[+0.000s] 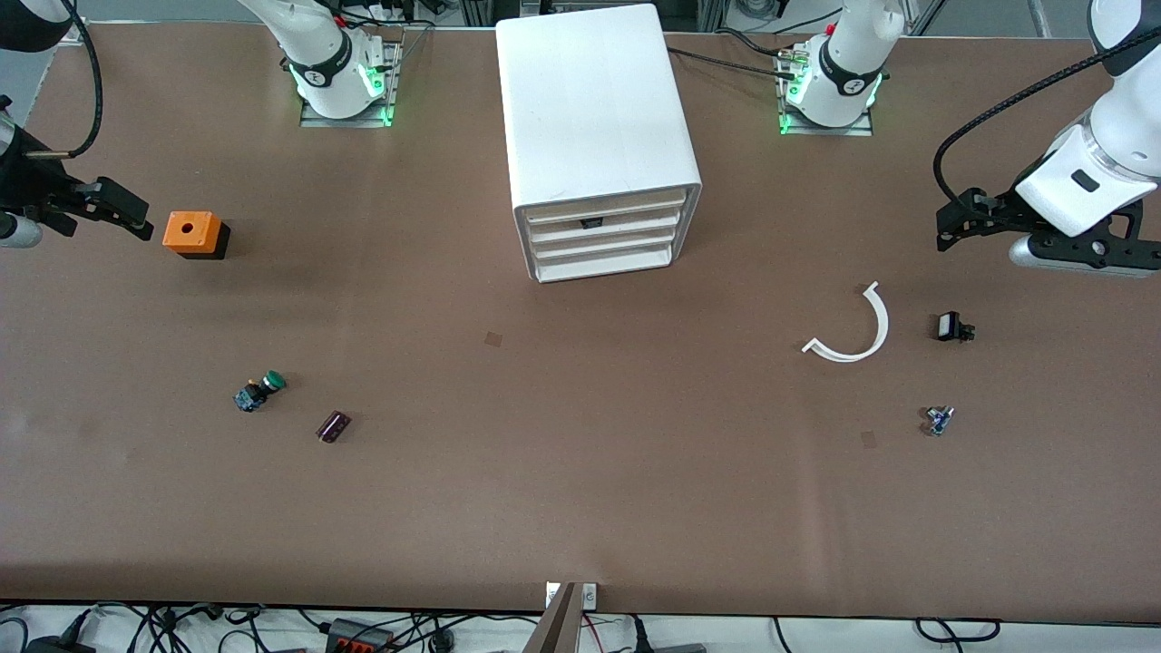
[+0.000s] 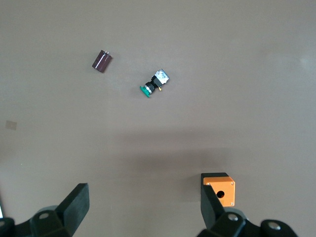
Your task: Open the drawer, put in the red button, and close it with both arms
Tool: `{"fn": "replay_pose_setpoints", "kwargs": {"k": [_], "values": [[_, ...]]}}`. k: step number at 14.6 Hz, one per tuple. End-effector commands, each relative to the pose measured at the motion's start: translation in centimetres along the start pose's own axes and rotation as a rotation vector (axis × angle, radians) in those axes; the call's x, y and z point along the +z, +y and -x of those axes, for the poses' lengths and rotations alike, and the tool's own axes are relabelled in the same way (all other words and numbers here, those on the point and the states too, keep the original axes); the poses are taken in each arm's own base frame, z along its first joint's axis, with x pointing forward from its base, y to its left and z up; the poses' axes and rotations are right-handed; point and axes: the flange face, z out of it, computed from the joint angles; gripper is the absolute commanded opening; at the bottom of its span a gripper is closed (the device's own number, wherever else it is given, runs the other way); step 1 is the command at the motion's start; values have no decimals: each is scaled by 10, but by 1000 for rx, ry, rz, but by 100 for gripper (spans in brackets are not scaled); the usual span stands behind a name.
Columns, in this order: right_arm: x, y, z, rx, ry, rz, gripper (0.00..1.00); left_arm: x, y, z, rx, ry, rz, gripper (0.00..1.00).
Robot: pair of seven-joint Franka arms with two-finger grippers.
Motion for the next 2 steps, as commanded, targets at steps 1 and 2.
{"fn": "replay_pose_setpoints", "kwargs": {"k": [1,2], "values": [[-4,1,2,-8,-5,-10,100,-2,-2,-4,16,2,-6,100],[-3,1,2,-8,-5,-12,100,-2,0,-5,19,0,-6,100]]}}
